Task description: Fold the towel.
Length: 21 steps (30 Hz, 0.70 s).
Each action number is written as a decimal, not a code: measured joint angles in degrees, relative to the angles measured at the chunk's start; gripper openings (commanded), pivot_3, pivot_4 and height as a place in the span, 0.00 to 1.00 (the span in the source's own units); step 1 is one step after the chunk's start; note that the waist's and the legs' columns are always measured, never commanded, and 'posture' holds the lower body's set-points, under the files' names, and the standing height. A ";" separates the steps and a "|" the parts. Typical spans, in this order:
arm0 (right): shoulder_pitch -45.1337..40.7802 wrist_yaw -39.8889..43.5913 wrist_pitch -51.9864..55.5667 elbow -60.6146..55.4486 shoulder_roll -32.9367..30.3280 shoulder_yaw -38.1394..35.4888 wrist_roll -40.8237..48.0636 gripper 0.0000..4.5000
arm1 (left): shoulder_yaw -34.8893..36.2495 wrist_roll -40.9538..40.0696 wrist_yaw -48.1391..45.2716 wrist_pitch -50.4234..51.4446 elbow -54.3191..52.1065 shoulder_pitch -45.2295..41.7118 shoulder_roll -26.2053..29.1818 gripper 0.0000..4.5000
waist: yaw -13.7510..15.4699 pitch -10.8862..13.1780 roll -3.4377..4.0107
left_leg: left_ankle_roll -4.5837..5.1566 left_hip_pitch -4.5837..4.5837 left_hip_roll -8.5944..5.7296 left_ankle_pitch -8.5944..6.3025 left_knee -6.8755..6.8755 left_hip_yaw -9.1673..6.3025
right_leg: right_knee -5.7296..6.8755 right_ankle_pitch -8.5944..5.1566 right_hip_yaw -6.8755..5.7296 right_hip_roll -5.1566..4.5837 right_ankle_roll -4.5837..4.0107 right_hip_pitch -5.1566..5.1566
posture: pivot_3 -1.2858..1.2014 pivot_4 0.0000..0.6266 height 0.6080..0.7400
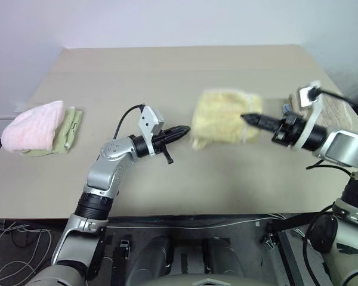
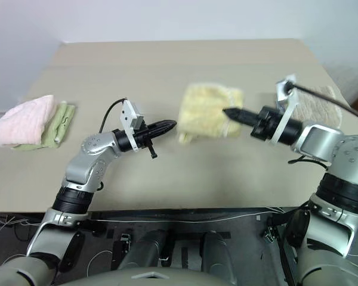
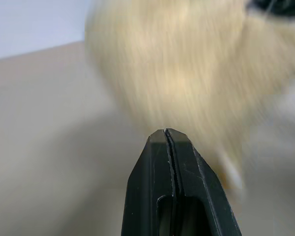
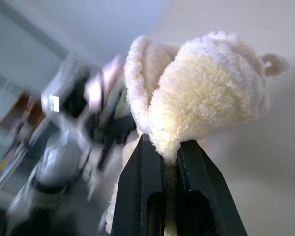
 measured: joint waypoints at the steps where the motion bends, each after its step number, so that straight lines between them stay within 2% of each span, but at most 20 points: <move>1: -0.60 -2.13 -2.07 -0.01 0.74 -1.49 -0.01 0.00 | 0.58 0.02 0.63 -0.24 0.97 -0.34 -0.25 0.00 | 0.01 0.00 0.00 | 0.02 -0.04 0.00 0.01 -0.01 0.00 | 0.00 0.00 0.00 0.00 0.00 -0.04 | 0.52 0.24 1.00; 7: -3.40 -17.35 -20.01 0.60 6.34 -9.65 -2.64 0.00 | 2.07 2.05 4.23 -3.12 6.40 -1.54 -2.34 0.00 | -0.08 -0.01 0.01 | 0.03 -0.26 -0.02 0.06 0.02 0.06 | 0.15 0.02 0.07 0.02 0.02 -0.37 | 0.52 0.24 1.00; 13: -3.78 -26.36 -37.23 5.53 7.12 -13.34 -8.95 0.00 | 1.57 3.09 5.04 -4.44 8.15 -1.33 -4.77 0.00 | -0.14 -0.01 0.02 | 0.04 -0.27 -0.03 0.07 0.03 0.11 | 0.21 0.03 0.12 0.04 0.02 -0.41 | 0.52 0.24 1.00; 21: -0.95 -34.26 -46.33 11.43 8.93 -14.04 -13.33 0.00 | 1.31 4.56 5.26 -5.37 9.29 -1.09 -6.13 0.00 | -0.29 -0.04 0.07 | 0.02 -0.26 0.00 0.10 0.04 0.18 | 0.28 0.03 0.22 0.09 0.02 -0.47 | 0.52 0.24 1.00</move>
